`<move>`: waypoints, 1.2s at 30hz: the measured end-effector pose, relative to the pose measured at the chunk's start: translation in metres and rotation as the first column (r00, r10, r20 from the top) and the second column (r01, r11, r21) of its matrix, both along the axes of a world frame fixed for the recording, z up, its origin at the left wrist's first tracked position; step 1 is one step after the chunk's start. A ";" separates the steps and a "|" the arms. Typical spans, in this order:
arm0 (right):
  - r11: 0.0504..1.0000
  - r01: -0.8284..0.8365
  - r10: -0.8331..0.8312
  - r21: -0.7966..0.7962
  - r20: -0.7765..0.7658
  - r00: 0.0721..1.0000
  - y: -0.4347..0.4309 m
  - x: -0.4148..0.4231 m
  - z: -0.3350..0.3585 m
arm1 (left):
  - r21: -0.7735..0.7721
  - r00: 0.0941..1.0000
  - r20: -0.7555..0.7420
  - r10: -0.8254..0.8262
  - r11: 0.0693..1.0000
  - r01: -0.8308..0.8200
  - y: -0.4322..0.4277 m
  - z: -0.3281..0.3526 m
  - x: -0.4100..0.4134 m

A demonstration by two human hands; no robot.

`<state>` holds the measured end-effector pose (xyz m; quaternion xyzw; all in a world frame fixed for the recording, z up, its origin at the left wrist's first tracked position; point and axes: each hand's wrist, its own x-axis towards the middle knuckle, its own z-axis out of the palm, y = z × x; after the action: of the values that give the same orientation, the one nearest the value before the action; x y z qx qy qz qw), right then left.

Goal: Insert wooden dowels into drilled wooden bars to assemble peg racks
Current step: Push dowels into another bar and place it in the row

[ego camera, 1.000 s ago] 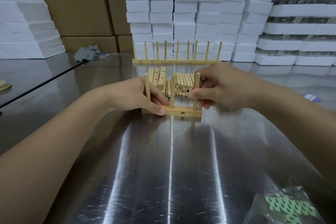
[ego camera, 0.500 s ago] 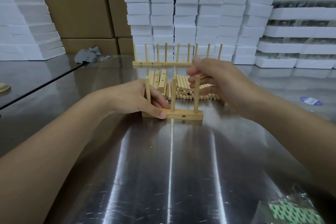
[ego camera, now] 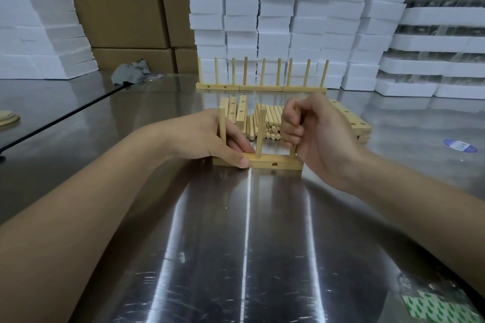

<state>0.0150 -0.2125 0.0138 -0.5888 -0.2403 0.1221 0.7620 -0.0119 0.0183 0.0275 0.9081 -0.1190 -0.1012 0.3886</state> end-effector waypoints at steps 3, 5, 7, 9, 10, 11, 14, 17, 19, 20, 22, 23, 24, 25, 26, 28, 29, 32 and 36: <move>0.999 0.037 -0.036 0.029 -0.039 0.999 0.000 0.001 0.001 | -0.010 1.000 -0.003 0.002 1.000 -0.002 0.001 -0.001 0.000; 0.996 0.064 -0.060 0.064 -0.060 0.996 -0.002 0.003 0.000 | -0.010 1.000 -0.003 0.008 1.000 -0.008 0.001 -0.002 0.001; 0.995 0.079 -0.077 0.059 -0.030 0.997 -0.002 0.003 -0.001 | -0.004 1.000 -0.001 0.011 1.000 -0.011 0.001 -0.002 0.001; 0.997 0.083 -0.083 0.008 0.041 0.996 -0.001 0.003 -0.003 | -0.012 1.000 -0.006 0.007 1.000 -0.008 0.001 -0.002 0.001; 0.997 0.082 -0.081 -0.011 0.068 0.994 0.001 0.002 -0.004 | -0.019 1.000 -0.012 0.007 1.000 -0.007 0.001 -0.002 0.001; 0.997 0.076 -0.075 -0.016 0.082 0.994 0.002 0.001 -0.005 | -0.024 1.000 -0.016 0.007 1.000 -0.007 0.000 -0.002 0.001; 0.998 0.066 -0.066 0.000 0.081 0.994 0.004 0.002 -0.005 | -0.027 1.000 -0.012 0.010 1.000 -0.010 0.000 -0.002 0.000; 0.997 0.071 -0.071 0.006 0.059 0.996 0.005 0.004 -0.004 | -0.015 1.000 -0.013 0.006 1.000 -0.007 -0.002 -0.001 -0.002; 0.995 0.099 -0.099 0.012 0.048 0.994 0.009 0.005 -0.005 | -0.011 1.000 -0.029 -0.008 1.000 0.007 -0.002 0.000 -0.003; 0.992 0.126 -0.126 0.015 0.041 0.991 0.012 0.005 -0.005 | -0.008 0.999 -0.034 -0.015 1.000 0.015 -0.002 0.000 -0.003; 0.982 0.187 -0.187 0.017 0.022 0.982 0.018 0.005 -0.004 | 0.006 0.999 -0.030 -0.027 1.000 0.028 -0.004 0.000 -0.003; 0.977 0.213 -0.213 0.012 0.014 0.977 0.021 0.006 -0.004 | 0.013 0.999 -0.026 -0.031 0.999 0.032 -0.004 -0.001 -0.003; 0.972 0.235 -0.235 0.006 0.008 0.972 0.023 0.007 -0.004 | 0.016 0.999 -0.023 -0.035 0.999 0.036 -0.005 -0.001 -0.003; 0.967 0.256 -0.256 -0.001 0.006 0.967 0.024 0.007 -0.003 | 0.014 0.999 -0.020 -0.042 0.999 0.042 -0.006 -0.002 -0.003; 0.961 0.275 -0.275 -0.007 0.008 0.961 0.025 0.008 -0.003 | 0.013 0.999 -0.016 -0.049 0.999 0.049 -0.006 -0.002 -0.003; 0.951 0.310 -0.309 -0.026 0.008 0.951 0.026 0.008 -0.003 | 0.012 0.999 -0.004 -0.049 0.999 0.049 -0.007 -0.003 -0.003; 0.946 0.323 -0.323 -0.035 0.001 0.946 0.026 0.009 -0.003 | 0.007 0.999 0.006 -0.042 0.999 0.042 -0.008 -0.003 -0.003; 0.944 0.326 -0.327 -0.051 -0.016 0.945 0.026 0.012 0.000 | 0.001 0.999 0.036 -0.022 1.000 0.022 -0.011 -0.004 -0.002; 0.935 0.343 -0.343 -0.093 0.012 0.939 0.021 0.017 0.003 | -0.006 0.997 0.075 0.001 1.000 -0.001 -0.018 -0.008 -0.001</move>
<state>0.0325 -0.1913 0.0169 -0.6564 -0.1262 -0.0003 0.7438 -0.0125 0.0001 0.0191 0.9102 -0.1333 -0.0662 0.3864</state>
